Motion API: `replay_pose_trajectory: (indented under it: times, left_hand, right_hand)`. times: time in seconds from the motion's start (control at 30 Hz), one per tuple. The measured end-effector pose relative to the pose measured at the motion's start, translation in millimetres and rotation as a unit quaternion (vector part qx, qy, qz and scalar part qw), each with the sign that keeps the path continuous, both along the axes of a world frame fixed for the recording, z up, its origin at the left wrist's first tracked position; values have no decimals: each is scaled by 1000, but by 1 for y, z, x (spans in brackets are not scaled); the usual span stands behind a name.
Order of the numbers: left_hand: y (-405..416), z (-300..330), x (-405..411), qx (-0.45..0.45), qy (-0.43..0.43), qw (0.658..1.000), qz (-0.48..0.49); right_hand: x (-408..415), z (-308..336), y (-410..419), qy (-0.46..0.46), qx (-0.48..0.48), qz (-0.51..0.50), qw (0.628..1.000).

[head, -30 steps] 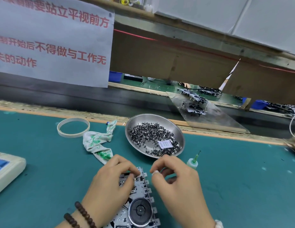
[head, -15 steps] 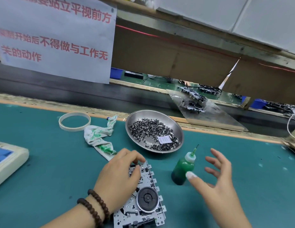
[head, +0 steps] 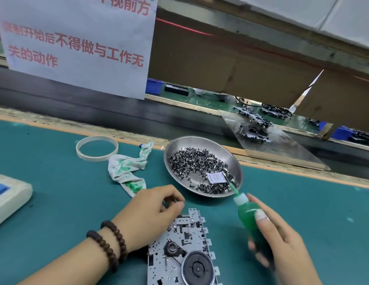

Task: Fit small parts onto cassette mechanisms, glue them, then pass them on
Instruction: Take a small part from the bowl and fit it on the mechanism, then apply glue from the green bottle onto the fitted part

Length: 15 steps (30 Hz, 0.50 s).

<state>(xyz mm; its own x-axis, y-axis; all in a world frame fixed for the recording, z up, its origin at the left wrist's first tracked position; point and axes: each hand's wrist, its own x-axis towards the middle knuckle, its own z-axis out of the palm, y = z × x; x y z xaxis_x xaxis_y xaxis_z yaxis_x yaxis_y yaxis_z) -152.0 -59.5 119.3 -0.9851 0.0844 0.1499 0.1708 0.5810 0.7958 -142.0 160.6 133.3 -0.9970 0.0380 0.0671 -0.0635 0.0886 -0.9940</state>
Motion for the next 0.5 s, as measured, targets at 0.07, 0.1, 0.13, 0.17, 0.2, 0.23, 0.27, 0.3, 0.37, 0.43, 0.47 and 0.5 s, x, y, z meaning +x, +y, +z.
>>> replay_pose_trajectory:
  times: [0.07, 0.1, 0.13, 0.17, 0.2, 0.23, 0.27, 0.3, 0.37, 0.43, 0.47, 0.5]
  left_hand:
    - [0, 0, -2, 19, -31, 999, -16]
    - [0, -2, -3, 18, -42, 999, -25]
    - [-1, -3, -4, 24, -56, 998, -34]
    - [-1, -3, -4, 34, -73, 996, -41]
    - [-2, -3, -4, 48, -91, 994, -46]
    - [-2, -3, -5, 65, -110, 991, -50]
    - [-1, -2, -4, 83, -126, 987, -53]
    - [-1, -2, -3, 99, -139, 984, -53]
    - [1, -1, -2, 129, -162, 977, -46]
    - [1, 1, -1, 154, -188, 969, -41]
    - [1, 1, -1, 158, -200, 966, -39]
    - [1, 2, -2, 155, -206, 965, -39]
  right_hand:
    - [-3, -3, 0, -13, -43, -1, 999]
    - [-4, -4, 1, -22, -68, 0, 997]
    - [-3, -4, 2, -30, -85, 5, 996]
    - [-3, -3, 3, -35, -93, 12, 995]
    - [-3, 0, 4, -37, -97, 18, 994]
    - [-2, 2, 4, -35, -105, 21, 994]
    - [-2, 4, 3, -34, -121, 21, 992]
    - [-2, 5, 2, -31, -141, 18, 989]
    - [-1, 6, 1, -25, -195, 8, 980]
    - [-1, 7, 1, -37, -251, 4, 967]
    - [-1, 7, 1, -45, -268, 8, 962]
    - [-1, 6, 1, -48, -271, 15, 961]
